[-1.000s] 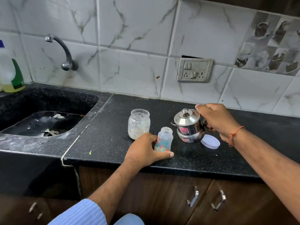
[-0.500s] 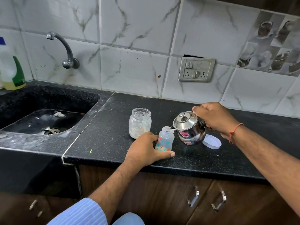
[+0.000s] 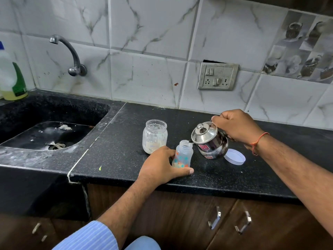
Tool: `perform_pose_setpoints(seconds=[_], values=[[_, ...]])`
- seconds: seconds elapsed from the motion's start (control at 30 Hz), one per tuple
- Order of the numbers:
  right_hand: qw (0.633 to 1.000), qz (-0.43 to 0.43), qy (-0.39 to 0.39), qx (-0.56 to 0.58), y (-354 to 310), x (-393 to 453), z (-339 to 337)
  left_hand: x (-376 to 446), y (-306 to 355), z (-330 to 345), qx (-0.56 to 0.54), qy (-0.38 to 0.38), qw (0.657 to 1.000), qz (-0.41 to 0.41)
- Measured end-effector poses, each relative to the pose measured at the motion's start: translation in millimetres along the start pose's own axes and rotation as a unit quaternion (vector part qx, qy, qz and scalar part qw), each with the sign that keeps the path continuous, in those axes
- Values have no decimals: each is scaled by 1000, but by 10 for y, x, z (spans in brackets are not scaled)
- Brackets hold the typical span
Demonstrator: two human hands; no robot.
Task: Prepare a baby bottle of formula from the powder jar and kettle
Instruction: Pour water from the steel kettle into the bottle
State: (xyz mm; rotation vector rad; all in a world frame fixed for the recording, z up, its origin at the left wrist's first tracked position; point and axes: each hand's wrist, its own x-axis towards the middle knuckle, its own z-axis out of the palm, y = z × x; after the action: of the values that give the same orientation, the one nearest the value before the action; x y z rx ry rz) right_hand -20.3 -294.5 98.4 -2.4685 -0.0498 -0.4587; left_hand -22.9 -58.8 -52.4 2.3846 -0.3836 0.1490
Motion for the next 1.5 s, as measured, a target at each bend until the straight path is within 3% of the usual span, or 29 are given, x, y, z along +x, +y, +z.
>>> perform_pose_setpoints(seconds=[0.47, 1.5], values=[[991, -63, 14, -117, -131, 24, -60, -13, 8, 0, 2, 2, 1000, -5], [989, -66, 7, -132, -174, -5, -78, -19, 14, -16, -1, -5, 1000, 5]])
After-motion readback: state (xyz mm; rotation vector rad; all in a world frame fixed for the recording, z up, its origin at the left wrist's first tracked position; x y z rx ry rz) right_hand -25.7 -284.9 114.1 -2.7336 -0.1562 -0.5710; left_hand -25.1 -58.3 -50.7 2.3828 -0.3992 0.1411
